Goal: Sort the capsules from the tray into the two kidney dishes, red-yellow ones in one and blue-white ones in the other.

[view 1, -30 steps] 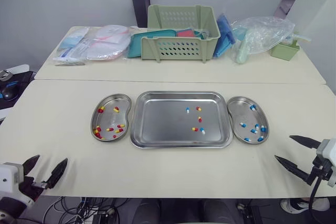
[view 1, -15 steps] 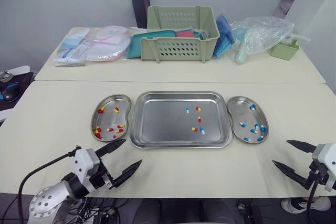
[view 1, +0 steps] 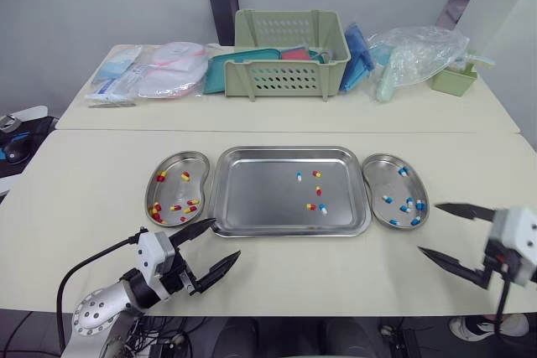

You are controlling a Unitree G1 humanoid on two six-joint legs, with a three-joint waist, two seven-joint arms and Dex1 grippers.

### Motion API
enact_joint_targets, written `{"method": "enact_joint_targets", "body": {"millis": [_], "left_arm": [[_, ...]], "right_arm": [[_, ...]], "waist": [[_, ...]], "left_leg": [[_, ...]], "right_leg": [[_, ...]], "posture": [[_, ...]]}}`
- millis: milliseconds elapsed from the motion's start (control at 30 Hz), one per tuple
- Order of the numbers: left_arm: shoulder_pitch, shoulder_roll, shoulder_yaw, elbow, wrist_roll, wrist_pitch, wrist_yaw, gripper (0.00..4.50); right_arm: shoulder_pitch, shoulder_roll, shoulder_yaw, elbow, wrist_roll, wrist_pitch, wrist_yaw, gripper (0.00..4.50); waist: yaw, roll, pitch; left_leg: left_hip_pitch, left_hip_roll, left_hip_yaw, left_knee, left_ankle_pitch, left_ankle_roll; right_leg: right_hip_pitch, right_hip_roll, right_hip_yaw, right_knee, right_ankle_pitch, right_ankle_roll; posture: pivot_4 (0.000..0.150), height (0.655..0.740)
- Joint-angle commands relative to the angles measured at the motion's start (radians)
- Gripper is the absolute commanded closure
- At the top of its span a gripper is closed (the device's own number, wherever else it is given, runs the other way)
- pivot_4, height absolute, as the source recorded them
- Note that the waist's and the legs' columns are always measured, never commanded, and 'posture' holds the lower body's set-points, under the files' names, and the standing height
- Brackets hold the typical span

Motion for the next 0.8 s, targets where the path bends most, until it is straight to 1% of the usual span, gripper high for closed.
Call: {"method": "enact_joint_targets", "body": {"millis": [33, 100, 200, 300, 433, 533, 600, 800], "left_arm": [[-0.008, -0.001, -0.007, -0.010, 0.003, -0.015, 0.000, 0.00], [-0.013, -0.001, -0.013, -0.018, 0.004, -0.013, 0.005, 0.00], [-0.016, 0.001, -0.018, -0.026, 0.007, -0.012, 0.008, 0.00], [-0.017, 0.000, -0.019, -0.029, 0.010, -0.010, 0.016, 0.00], [-0.015, -0.001, -0.026, -0.035, 0.014, -0.010, 0.026, 0.00], [-0.021, -0.001, -0.031, -0.033, 0.016, -0.010, 0.034, 0.00], [-0.030, -0.003, -0.038, -0.031, 0.021, -0.007, 0.040, 0.00], [-0.037, -0.003, -0.051, -0.036, 0.025, -0.004, 0.051, 0.00]], "right_arm": [[-0.169, 0.003, 0.161, -0.096, 0.030, 0.196, -0.145, 0.05], [-0.341, 0.062, 0.296, -0.095, 0.036, 0.337, -0.244, 0.05], [-0.502, 0.149, 0.448, -0.065, -0.016, 0.434, -0.329, 0.05], [-0.580, 0.208, 0.560, -0.030, -0.075, 0.491, -0.385, 0.62], [-0.660, 0.274, 0.682, 0.029, -0.158, 0.521, -0.432, 2.03], [-0.725, 0.332, 0.738, 0.086, -0.214, 0.563, -0.481, 2.03], [-0.780, 0.405, 0.779, 0.162, -0.263, 0.600, -0.541, 2.03], [-0.851, 0.524, 0.808, 0.294, -0.341, 0.644, -0.623, 2.03]], "waist": [[0.001, 0.000, 0.000], [0.001, -0.001, 0.001], [0.002, -0.001, 0.001], [0.009, -0.002, 0.001], [0.004, -0.001, 0.001], [0.001, -0.001, 0.001], [-0.003, -0.001, 0.001], [-0.007, -0.001, 0.001]], "left_leg": [[0.000, 0.000, 0.000, 0.000, 0.000, 0.000], [0.000, 0.000, 0.000, 0.000, 0.000, 0.000], [-0.001, 0.000, -0.002, 0.000, 0.000, 0.000], [-0.004, 0.000, -0.003, 0.000, 0.000, 0.000], [-0.005, -0.001, -0.003, 0.000, 0.000, 0.000], [-0.003, -0.001, -0.003, 0.000, 0.000, 0.000], [-0.003, 0.000, -0.003, 0.000, 0.000, 0.000], [-0.003, -0.001, -0.003, 0.000, 0.000, 0.000]], "right_leg": [[0.000, 0.000, 0.000, 0.000, 0.000, 0.000], [0.000, 0.000, 0.000, 0.000, 0.000, 0.000], [-0.001, 0.000, -0.001, 0.000, 0.000, 0.000], [-0.003, 0.000, -0.002, -0.002, 0.000, 0.000], [-0.004, -0.001, -0.001, -0.001, 0.000, 0.000], [-0.004, 0.000, -0.001, 0.001, 0.000, 0.000], [-0.004, 0.000, -0.001, 0.001, 0.000, 0.000], [-0.005, 0.000, -0.001, 0.000, 0.000, 0.000]], "posture": [[0.150, 0.7400], [0.150, 0.7400], [0.150, 0.7400], [0.150, 0.7400], [0.150, 0.7400], [0.150, 0.7400], [0.150, 0.7400], [0.150, 0.7400]]}}
